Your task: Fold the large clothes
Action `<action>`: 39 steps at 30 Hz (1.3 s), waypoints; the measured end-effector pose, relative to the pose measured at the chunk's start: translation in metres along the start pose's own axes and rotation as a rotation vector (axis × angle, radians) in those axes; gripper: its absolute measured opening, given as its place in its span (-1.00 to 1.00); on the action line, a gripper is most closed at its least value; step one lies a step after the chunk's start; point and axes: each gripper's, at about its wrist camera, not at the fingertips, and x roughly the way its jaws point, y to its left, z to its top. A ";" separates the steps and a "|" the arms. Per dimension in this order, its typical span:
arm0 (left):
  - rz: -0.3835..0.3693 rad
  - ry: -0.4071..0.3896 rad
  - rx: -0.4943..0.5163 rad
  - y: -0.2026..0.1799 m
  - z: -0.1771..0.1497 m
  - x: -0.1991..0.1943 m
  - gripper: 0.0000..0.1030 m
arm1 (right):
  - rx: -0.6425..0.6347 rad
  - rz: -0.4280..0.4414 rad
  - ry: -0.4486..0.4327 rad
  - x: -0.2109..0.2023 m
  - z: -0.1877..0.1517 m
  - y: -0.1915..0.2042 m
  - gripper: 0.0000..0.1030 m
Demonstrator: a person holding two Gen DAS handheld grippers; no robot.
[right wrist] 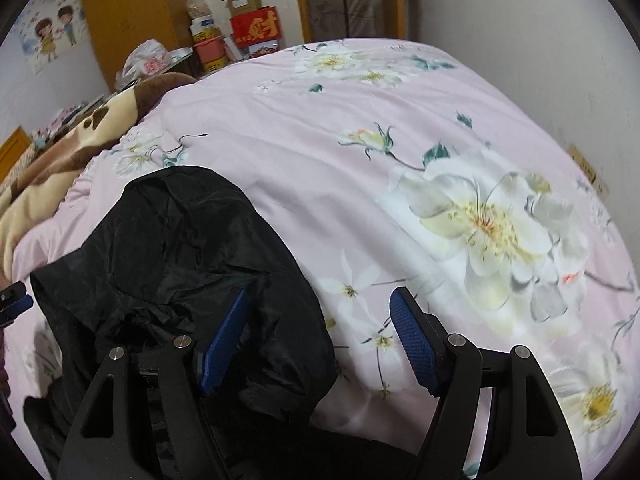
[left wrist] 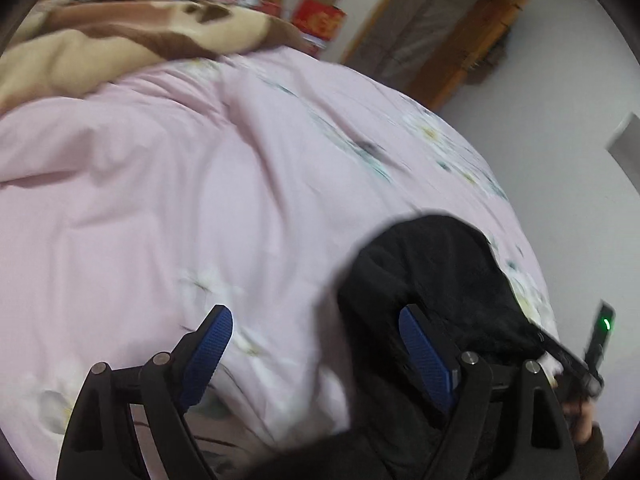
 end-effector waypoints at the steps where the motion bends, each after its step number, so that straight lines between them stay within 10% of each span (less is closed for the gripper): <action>1: -0.021 -0.006 -0.023 0.001 0.005 0.000 0.73 | 0.010 0.014 -0.003 -0.001 0.001 -0.001 0.41; 12: 0.038 0.158 0.058 -0.049 0.002 0.079 0.56 | 0.065 0.161 0.126 0.040 0.018 0.008 0.36; 19: 0.050 0.145 0.070 -0.061 -0.007 0.077 -0.73 | 0.022 0.219 0.118 0.034 0.011 0.013 -0.80; 39: -0.024 -0.190 0.149 -0.075 -0.109 -0.090 -0.77 | -0.300 0.188 -0.261 -0.144 -0.068 0.056 -0.87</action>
